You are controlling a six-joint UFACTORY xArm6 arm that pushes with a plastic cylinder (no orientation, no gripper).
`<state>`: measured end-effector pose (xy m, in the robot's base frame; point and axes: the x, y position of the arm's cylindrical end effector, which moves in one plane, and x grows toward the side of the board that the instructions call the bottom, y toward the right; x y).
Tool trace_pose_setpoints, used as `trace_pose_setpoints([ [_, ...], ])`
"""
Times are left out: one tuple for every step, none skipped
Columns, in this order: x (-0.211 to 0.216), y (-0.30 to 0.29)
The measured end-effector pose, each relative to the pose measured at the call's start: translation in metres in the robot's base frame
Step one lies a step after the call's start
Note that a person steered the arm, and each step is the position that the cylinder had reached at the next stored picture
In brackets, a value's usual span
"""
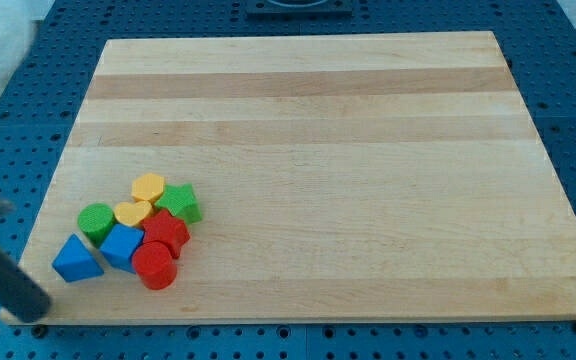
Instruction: Push the blue triangle to the bottom of the blue cube
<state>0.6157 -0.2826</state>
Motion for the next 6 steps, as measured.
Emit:
trace_pose_setpoints([
  [-0.021,-0.021],
  [-0.039,-0.021],
  [-0.041,-0.006],
  [-0.041,0.021],
  [-0.041,0.044],
  [-0.041,0.063],
])
